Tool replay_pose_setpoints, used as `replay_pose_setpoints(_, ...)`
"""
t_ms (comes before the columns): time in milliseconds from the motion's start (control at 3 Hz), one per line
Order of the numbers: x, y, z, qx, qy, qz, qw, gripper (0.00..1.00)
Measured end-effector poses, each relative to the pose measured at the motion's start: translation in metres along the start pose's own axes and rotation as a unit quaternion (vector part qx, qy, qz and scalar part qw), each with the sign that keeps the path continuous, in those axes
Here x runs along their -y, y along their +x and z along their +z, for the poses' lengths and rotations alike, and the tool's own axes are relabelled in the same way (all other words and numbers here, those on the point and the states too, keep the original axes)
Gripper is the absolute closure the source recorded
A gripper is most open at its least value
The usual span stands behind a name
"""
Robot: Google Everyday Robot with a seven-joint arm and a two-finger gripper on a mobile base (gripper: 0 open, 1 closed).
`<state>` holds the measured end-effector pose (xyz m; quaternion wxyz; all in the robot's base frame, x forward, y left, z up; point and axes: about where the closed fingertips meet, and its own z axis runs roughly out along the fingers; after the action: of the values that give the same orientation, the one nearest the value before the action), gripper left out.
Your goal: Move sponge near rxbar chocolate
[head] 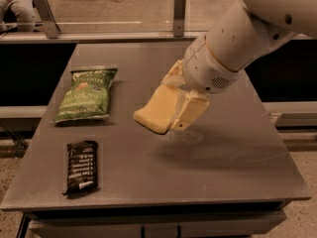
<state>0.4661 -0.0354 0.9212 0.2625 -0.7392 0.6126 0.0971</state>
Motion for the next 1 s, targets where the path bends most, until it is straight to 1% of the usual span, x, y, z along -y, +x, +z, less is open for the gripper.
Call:
replay_pose_setpoints(333, -0.01, -0.012, 0.024, 0.026, -0.038, -0.038, 0.9982, 1.0)
replay_pose_setpoints(667, -0.031, -0.046, 0.055, 0.073, -0.085, -0.114, 0.9871, 1.0)
replay_pose_setpoints(1000, -0.048, -0.072, 0.071, 0.098, -0.105, -0.171, 0.9747, 1.0)
